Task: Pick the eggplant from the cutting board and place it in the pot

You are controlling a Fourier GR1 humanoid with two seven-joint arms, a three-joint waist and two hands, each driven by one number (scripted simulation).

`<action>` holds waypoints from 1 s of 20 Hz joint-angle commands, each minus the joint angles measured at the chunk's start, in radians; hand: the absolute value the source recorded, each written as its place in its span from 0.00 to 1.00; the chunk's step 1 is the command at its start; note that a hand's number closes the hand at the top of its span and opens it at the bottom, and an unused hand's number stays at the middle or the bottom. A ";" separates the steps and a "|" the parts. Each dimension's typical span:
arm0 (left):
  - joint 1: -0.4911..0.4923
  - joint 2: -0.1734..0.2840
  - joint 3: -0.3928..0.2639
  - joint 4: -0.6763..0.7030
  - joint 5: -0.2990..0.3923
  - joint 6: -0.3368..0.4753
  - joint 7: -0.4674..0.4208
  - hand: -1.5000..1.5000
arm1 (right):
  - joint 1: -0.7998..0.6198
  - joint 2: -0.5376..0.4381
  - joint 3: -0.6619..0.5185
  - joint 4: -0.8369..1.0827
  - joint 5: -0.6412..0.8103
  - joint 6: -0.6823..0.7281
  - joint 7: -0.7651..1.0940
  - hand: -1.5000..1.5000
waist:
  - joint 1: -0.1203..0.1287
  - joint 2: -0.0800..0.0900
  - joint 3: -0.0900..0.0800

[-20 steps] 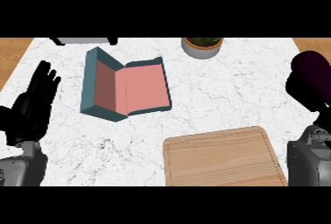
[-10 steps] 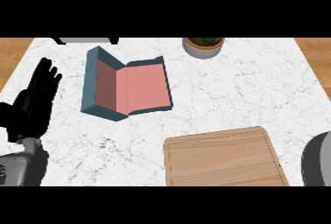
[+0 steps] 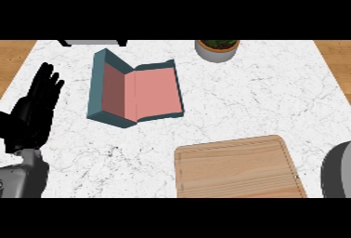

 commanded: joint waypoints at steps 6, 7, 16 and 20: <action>0.014 0.007 0.031 -0.010 0.023 -0.023 -0.011 0.50 | -0.024 -0.023 -0.128 0.322 -0.278 -0.212 -0.124 1.00 | 0.006 0.000 0.001; -0.022 0.002 0.020 -0.016 0.022 -0.007 0.045 0.50 | -0.026 -0.034 -0.139 0.358 -0.304 -0.197 -0.133 0.00 | 0.004 0.000 0.001; -0.021 -0.013 0.000 -0.001 -0.025 0.013 0.008 0.50 | -0.071 -0.041 -0.175 0.436 -0.771 -0.316 -0.529 0.00 | -0.001 -0.003 0.002; -0.008 -0.017 -0.007 -0.025 -0.028 0.017 0.025 0.50 | -0.066 -0.027 -0.248 0.365 -0.949 -0.400 -0.681 0.00 | -0.005 -0.006 0.002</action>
